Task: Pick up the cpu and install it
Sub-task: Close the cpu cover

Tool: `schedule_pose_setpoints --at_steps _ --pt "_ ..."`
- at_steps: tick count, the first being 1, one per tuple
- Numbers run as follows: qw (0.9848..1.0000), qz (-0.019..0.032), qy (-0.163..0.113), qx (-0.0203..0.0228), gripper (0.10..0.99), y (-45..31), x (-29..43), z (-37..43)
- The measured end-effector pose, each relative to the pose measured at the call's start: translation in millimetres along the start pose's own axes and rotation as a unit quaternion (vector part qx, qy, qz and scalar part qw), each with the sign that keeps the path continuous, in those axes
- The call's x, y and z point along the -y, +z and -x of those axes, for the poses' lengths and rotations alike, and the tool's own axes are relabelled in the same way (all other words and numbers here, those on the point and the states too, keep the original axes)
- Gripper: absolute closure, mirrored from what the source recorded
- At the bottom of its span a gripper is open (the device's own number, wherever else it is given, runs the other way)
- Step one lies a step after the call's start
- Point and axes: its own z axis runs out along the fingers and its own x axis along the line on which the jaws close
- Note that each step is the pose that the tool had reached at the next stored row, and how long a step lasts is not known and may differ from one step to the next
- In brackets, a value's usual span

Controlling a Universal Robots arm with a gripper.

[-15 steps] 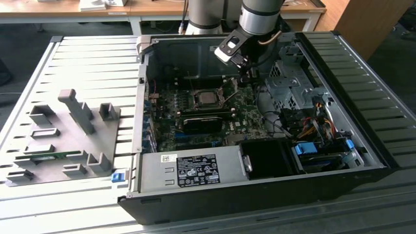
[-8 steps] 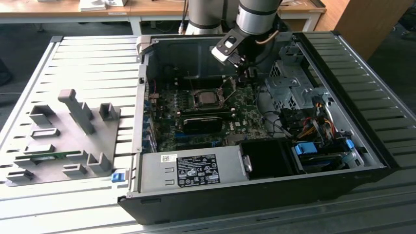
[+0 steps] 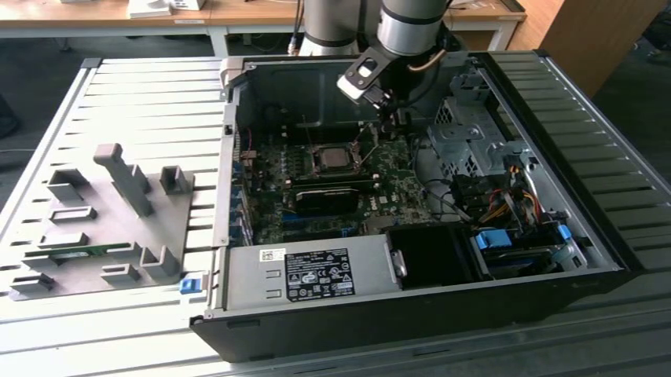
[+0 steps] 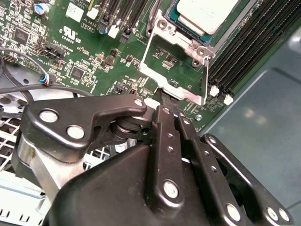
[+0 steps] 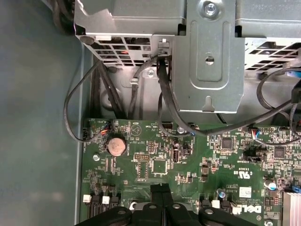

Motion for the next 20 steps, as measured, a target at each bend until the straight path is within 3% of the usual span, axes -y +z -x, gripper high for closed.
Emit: schedule_pose_setpoints --at_steps 20 --pt "1.0000 0.0000 0.000 0.0000 0.980 -0.1 9.1 -0.2"
